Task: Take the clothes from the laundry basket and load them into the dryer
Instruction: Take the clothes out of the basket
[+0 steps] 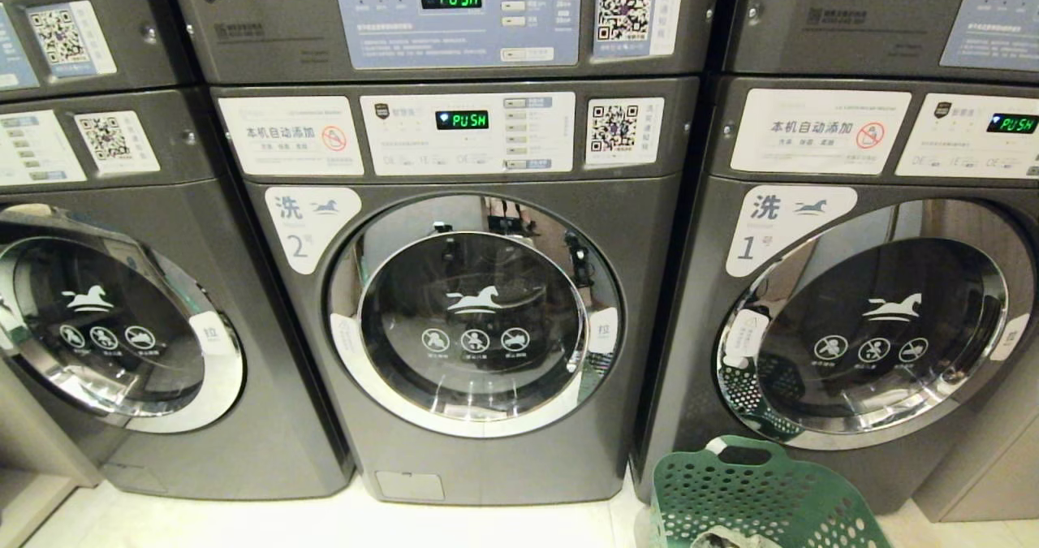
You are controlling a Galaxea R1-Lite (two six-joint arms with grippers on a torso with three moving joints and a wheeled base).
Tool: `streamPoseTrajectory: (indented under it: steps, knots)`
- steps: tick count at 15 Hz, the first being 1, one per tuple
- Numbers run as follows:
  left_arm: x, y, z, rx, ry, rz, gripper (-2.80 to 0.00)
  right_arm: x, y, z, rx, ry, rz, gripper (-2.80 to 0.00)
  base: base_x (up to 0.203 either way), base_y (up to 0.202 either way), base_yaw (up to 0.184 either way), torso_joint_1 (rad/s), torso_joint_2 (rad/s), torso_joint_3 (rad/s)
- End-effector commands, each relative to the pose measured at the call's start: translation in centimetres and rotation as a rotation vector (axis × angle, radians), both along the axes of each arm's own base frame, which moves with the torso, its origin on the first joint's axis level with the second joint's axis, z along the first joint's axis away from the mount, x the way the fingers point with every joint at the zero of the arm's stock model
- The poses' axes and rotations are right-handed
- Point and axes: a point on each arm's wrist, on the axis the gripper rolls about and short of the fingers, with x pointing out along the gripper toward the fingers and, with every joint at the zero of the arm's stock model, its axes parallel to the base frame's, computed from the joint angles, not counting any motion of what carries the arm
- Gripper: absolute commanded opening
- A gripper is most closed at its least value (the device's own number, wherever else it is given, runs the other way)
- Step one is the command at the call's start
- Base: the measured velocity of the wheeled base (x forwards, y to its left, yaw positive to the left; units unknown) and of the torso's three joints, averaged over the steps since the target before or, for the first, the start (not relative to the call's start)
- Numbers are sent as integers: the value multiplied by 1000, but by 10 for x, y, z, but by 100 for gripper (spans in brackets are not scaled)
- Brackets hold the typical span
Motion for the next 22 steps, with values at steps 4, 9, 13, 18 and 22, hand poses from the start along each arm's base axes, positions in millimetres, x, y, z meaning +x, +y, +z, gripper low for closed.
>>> streamPoseTrajectory:
  steps: [4,9,13,18,22]
  knots:
    - [0,0,0,0,-1,0,-280,-14,1,-2,15,-159,-243,-280,0,0,0,-22,271,234]
    - [0,0,0,2,-1,0,-280,-25,2,-7,19,-306,-268,-280,0,0,0,0,0,0]
    - [0,0,0,2,-1,0,-280,-25,2,-7,17,-306,-267,-280,0,0,0,0,0,0]
    - [0,0,0,2,0,0,-280,-25,2,-7,19,-306,-266,-280,0,0,0,-5,72,73]
    - [0,0,0,2,0,0,-280,-25,2,-7,19,-306,-266,-280,0,0,0,0,0,0]
